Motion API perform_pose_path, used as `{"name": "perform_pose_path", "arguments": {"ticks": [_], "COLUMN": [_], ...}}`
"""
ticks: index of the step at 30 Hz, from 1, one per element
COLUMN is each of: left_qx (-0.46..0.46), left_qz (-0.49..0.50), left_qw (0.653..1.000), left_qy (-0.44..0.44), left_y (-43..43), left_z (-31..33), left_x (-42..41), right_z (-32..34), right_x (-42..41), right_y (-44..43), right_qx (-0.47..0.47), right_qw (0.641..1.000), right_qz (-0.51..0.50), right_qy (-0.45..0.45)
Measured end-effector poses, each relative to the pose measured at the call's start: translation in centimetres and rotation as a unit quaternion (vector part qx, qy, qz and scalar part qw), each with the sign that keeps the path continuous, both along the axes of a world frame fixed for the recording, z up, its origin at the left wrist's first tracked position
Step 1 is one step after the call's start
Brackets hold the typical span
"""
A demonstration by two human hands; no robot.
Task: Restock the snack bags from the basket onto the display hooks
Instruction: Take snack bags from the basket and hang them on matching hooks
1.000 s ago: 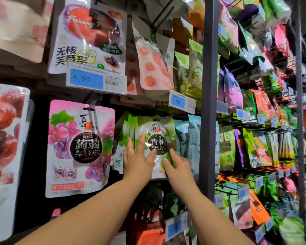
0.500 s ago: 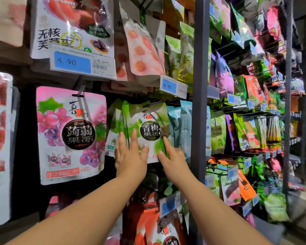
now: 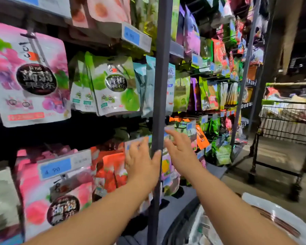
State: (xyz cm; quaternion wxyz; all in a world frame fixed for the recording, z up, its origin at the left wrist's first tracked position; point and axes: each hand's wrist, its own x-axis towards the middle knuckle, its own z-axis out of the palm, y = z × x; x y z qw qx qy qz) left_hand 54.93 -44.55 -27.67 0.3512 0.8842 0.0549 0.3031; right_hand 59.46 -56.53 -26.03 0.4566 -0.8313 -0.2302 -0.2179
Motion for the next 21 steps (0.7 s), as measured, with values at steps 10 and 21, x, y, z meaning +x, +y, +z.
{"name": "perform_pose_path", "arguments": {"ticks": [10, 21], "left_qx": [0.15, 0.284], "left_qz": [-0.241, -0.357], "left_qw": [0.934, 0.85], "left_qy": [0.218, 0.262], "left_y": [-11.4, -12.3], "left_z": [-15.4, -17.6], "left_x": [-3.7, -4.7], "right_z": [-11.5, -13.2], "right_x": [-5.7, -15.0], "right_y": [-16.4, -33.4], "right_qx": [-0.134, -0.209], "right_qw": [0.977, 0.881], "right_qz": [-0.138, -0.41], "right_qy": [0.096, 0.111]}}
